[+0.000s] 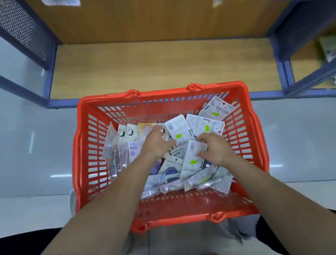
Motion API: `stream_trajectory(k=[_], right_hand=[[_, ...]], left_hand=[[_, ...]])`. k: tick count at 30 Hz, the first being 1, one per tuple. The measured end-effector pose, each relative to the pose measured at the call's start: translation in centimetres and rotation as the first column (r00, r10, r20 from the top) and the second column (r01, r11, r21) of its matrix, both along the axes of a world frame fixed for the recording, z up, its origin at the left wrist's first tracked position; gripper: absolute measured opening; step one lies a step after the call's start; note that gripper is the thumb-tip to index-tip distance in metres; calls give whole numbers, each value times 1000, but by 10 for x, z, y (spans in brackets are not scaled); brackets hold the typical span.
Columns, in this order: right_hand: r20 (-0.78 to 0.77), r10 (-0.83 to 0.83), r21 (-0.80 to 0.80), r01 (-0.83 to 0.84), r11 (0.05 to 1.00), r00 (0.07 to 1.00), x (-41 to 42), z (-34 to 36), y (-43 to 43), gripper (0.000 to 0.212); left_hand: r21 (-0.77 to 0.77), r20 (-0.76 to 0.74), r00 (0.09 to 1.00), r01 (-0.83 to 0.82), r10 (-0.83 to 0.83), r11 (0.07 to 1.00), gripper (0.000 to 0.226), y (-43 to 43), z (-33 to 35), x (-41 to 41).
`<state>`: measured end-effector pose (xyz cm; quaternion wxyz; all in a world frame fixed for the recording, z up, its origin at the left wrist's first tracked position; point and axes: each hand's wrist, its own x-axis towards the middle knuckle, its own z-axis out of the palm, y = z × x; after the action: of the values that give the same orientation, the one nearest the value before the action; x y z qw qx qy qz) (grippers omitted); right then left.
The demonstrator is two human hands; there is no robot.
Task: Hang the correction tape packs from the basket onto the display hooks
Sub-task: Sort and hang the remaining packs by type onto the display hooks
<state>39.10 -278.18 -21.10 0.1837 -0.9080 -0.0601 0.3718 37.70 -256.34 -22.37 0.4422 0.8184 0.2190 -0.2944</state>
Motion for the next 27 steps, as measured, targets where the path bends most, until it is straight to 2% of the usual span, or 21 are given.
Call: stream_trajectory(k=[3,5,7,11,13,15,20,23,27], right_hand=[[30,-19,12,19,1000,999,1,-11,-5,36],[42,-56,19,55,998,998,0,-17,-4,25],[85,-134,60,129,990,987,-1,-21,-4,21],[166,-317,234,275,933,934,-1,-19,-2,26],[169,-371,313,307,899,913,0,-19,1,23],[184,-404,387,312,868,896,3,-19,6,25],[178,-431,536,280,796,885,16,-5,28,22],[151,-427,563,277,778,891,23,0,40,25],[127,-420,579,277,767,898,31,3,54,26]], left_hand=[[-80,5,997,-79,80,994,79,-4,-12,12],[-98,41,992,-112,116,989,72,-8,-20,16],[-140,72,985,-145,156,979,60,-10,-28,18],[-259,87,972,-189,218,947,23,-13,-33,21],[-318,54,970,-207,236,925,17,-11,-31,21],[-363,35,971,-210,238,908,17,-8,-27,19],[-400,129,960,-180,250,898,17,1,-11,14],[-417,158,953,-174,260,892,30,6,2,11],[-403,86,968,-182,236,897,53,16,10,5]])
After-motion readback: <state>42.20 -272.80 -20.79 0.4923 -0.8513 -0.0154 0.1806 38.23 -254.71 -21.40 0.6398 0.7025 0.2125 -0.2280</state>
